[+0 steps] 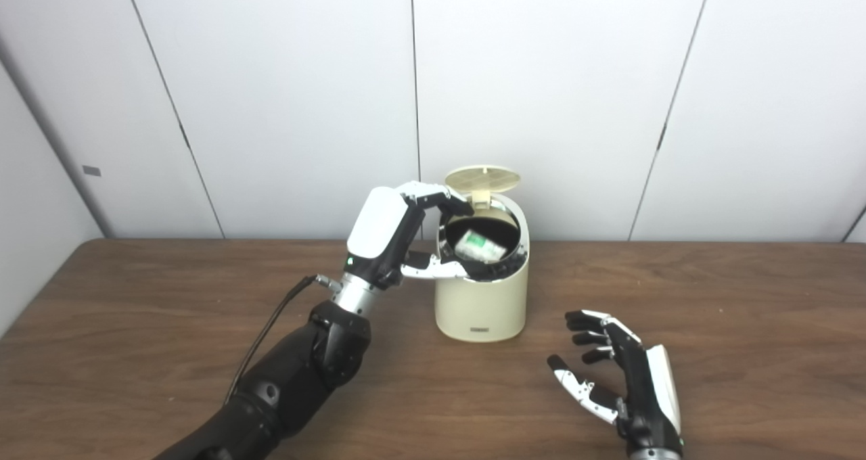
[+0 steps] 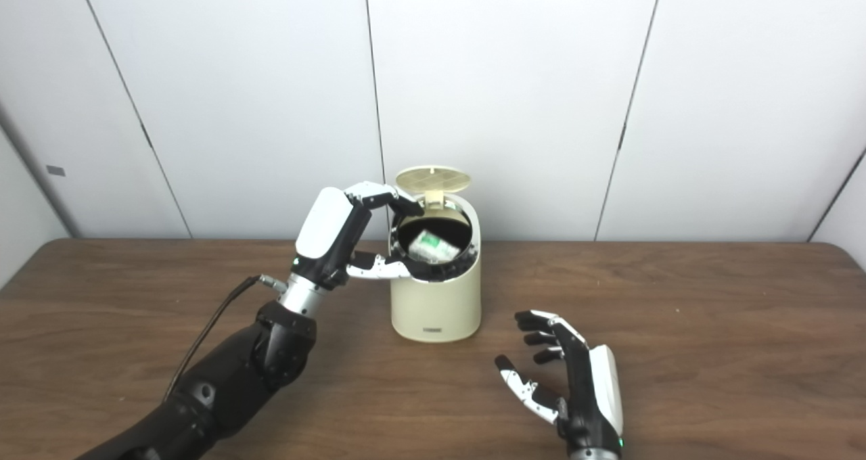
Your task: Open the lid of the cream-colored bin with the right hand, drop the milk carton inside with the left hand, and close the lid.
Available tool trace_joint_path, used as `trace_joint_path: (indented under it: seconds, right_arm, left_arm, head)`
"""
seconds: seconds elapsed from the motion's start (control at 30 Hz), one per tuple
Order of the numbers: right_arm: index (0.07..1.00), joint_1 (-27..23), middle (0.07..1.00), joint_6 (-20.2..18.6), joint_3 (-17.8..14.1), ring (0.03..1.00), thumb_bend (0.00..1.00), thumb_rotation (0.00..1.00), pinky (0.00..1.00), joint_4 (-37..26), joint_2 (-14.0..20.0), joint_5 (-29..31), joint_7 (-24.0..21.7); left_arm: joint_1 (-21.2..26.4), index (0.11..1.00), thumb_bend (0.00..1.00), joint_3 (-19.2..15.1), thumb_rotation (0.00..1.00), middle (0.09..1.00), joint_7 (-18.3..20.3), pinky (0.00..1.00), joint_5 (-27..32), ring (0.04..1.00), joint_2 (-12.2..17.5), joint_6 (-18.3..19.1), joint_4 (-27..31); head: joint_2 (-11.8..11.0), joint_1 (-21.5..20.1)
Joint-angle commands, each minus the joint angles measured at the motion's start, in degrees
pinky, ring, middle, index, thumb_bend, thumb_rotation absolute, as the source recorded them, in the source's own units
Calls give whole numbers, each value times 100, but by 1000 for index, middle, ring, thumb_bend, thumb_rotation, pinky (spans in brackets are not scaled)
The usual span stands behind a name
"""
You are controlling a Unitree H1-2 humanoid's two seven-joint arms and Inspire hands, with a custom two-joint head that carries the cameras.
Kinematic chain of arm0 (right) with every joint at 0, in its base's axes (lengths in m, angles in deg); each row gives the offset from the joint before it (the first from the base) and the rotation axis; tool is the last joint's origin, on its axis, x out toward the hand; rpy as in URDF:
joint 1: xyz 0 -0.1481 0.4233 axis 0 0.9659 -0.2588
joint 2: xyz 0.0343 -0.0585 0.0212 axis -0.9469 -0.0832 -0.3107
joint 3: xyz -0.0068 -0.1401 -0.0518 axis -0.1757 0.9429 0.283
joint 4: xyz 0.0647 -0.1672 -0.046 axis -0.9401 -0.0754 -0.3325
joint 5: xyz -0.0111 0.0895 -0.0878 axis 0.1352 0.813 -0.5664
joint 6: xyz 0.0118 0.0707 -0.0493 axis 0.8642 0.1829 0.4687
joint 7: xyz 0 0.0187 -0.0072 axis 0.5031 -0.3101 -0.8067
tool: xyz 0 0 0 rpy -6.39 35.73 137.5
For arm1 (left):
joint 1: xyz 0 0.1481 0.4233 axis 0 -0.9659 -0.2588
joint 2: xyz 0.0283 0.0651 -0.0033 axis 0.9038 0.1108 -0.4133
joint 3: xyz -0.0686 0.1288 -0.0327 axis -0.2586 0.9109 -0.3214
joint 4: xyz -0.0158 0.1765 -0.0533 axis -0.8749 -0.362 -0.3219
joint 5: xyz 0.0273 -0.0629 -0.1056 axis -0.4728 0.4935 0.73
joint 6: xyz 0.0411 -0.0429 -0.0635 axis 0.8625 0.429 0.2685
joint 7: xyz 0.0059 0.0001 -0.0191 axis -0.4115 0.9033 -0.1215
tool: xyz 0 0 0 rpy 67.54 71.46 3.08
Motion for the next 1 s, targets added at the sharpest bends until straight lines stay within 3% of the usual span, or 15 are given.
trace_joint_path:
  seconds: [0.0,0.37,0.47,0.57,0.63,0.73,0.8,0.9,0.97]
  right_arm:
    - [658,104,662,148,80,622,295,71,493,195,-124,-68,79]
    - [658,102,659,217,86,621,299,75,497,232,-116,-38,100]
    - [658,128,667,186,105,633,301,95,515,174,-139,-56,103]
    - [656,132,675,141,135,638,296,106,520,127,-149,-105,101]
    - [655,129,679,107,145,642,294,123,523,109,-152,-122,95]
    - [659,102,676,105,146,638,294,101,512,118,-140,-121,84]
    - [661,85,670,90,146,629,290,97,501,135,-128,-132,79]
    - [663,66,672,94,134,634,289,104,509,172,-123,-107,76]
    - [663,58,673,112,128,635,288,106,511,190,-117,-103,89]
  left_arm:
    - [67,612,1000,-14,721,594,187,699,42,586,119,105,45]
    - [26,618,1000,0,674,598,156,690,46,587,155,105,131]
    - [-118,597,1000,-18,661,573,-158,657,25,561,220,104,403]
    - [-523,543,746,-266,794,528,-511,602,89,513,293,105,1159]
    - [-836,530,602,-508,829,516,-564,598,246,511,299,105,1737]
    - [-1250,513,496,-947,840,495,-591,583,592,507,262,105,2643]
    - [-1416,507,374,-1211,745,478,-663,484,805,478,260,105,3131]
    - [-1614,537,314,-1632,747,503,-449,480,1233,483,248,105,3656]
    - [-1783,560,360,-1912,772,518,-184,489,1519,488,226,105,3899]
  head:
    - [3,-6]
    - [20,-21]
    - [79,-66]
    - [107,-83]
    - [107,-83]
    - [114,-104]
    - [110,-98]
    - [82,-96]
    - [83,-99]
